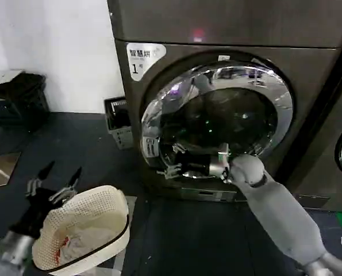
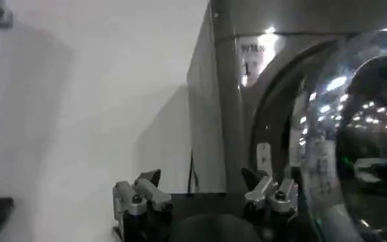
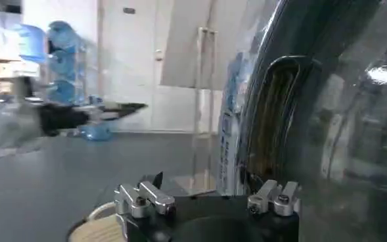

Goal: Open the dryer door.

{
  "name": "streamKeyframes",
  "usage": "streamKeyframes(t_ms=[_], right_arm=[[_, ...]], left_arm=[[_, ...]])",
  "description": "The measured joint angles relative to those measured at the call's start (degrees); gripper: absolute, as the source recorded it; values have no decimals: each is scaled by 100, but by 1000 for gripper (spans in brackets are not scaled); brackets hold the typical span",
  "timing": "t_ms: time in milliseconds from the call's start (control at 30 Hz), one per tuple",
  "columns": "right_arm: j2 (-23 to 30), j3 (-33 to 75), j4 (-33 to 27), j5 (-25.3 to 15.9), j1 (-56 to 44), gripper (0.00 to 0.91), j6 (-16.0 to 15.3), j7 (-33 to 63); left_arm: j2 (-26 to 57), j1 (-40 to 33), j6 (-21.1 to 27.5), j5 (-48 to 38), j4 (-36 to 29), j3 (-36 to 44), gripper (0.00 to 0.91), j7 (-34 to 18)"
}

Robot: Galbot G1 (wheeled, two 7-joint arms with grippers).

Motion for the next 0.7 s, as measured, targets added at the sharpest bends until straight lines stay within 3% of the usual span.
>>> streamKeyframes(t_ms=[300,700], right_arm=[[-344,227,359,132,-254,907,-82,-732],[-866,766,1062,151,-947,907,-99,-1593]], left_arm=[[1024,-492,-25,-830,921,124,907,307],[2689,-1443,408,-2352,2046,924,907,-32]])
